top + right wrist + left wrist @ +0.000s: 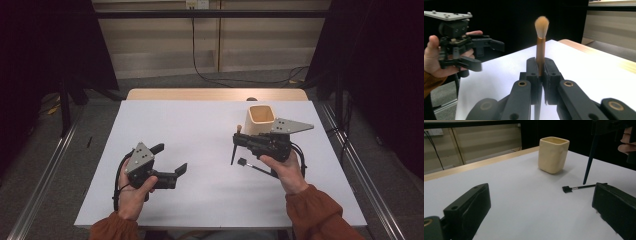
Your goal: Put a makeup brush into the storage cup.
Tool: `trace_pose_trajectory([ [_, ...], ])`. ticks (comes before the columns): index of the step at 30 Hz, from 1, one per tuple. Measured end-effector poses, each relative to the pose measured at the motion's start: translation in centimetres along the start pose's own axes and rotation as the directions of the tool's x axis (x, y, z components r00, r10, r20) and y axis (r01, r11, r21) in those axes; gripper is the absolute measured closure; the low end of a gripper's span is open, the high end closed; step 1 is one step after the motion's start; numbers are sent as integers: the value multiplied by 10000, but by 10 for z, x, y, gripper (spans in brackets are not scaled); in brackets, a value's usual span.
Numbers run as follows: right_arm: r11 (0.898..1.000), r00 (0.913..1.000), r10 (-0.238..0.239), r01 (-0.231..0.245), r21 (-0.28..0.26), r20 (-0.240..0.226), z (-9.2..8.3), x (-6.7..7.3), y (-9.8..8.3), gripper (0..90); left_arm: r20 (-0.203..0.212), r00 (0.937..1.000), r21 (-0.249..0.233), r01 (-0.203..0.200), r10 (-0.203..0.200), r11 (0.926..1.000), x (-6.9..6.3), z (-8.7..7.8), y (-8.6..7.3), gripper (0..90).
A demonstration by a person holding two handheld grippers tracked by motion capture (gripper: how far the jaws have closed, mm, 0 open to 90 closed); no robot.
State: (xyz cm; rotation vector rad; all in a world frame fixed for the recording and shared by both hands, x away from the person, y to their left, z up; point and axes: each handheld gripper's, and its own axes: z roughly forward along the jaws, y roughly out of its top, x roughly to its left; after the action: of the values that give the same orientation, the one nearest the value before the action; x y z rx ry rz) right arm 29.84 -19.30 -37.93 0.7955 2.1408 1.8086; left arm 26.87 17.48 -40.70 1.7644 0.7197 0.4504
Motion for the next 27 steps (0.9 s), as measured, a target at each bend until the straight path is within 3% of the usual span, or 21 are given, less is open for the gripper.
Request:
trace_pose_trajectory([
  [2, 10000, 10000, 25, -25, 17, 74, -2, -2, 0, 840, -137, 9997, 101, -195, 196, 9998, 1, -4, -1, 20],
  [9, 9999, 9994, 64, -68, 89, 342, -8, -9, 0, 840, -422, 9990, 169, -109, 116, 9998, 5, -19, -9, 15],
  [27, 9976, 9906, 681, -666, -168, 1187, -26, -33, 2, 839, -545, 9983, 240, 229, -216, 9994, 13, -36, -28, 17],
])
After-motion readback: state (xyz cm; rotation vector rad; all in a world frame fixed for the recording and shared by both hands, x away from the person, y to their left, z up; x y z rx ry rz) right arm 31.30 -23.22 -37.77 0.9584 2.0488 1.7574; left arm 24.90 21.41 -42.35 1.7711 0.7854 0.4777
